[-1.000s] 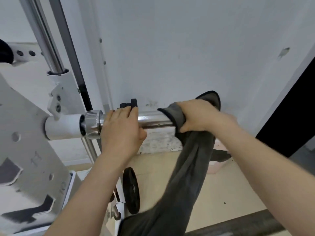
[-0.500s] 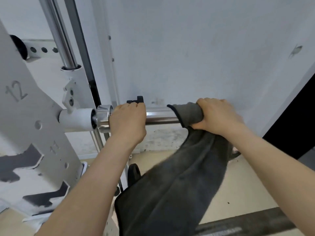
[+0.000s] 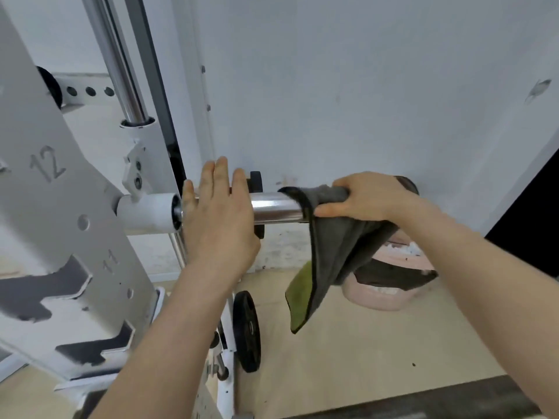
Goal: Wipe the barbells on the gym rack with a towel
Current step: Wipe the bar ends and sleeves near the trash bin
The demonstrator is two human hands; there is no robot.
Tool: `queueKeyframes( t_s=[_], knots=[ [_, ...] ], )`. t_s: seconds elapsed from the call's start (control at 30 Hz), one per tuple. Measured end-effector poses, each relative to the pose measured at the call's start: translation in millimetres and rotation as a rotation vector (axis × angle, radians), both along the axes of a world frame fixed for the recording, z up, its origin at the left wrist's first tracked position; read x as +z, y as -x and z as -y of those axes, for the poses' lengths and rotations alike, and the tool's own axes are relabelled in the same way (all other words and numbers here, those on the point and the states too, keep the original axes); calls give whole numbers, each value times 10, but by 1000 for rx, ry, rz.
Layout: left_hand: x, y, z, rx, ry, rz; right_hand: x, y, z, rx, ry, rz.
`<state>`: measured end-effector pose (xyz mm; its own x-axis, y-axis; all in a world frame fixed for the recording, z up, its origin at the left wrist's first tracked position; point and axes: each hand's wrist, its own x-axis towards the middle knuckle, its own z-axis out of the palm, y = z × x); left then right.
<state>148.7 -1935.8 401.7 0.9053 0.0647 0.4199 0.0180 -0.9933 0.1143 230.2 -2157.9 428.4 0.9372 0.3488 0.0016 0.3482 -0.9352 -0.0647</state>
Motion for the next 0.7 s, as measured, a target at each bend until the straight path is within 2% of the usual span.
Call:
queueKeyframes(
  t_s=[0.1,0.23,0.27,0.33,0.43,0.5,0.57,0.63,0.7],
  knots=[
    [-112,155,-122,142,202,23,31,-10,17,-115,-51,2],
    [-247,123,-183,154,215,68,-340,153,-1108,76,-65,471],
    [-256,114,-190,158,221,88,-407,231,-1393,93,-99,526],
    [-267,94,-225,163,254,119,-453,325,-1730,91,-160,514],
    [-273,96,-252,171,268,136,-431,313,-1615,167,-168,525],
    [-255,123,-232,153,272,121,-372,254,-1262,153,-143,487],
    [-227,143,-237,151,271,86,-244,193,-846,-9,-98,376],
    [-204,161,-251,158,263,65,-76,71,-585,-221,-68,145],
    [-186,189,-273,132,246,46,21,-89,-691,-253,-41,-82]
  ],
)
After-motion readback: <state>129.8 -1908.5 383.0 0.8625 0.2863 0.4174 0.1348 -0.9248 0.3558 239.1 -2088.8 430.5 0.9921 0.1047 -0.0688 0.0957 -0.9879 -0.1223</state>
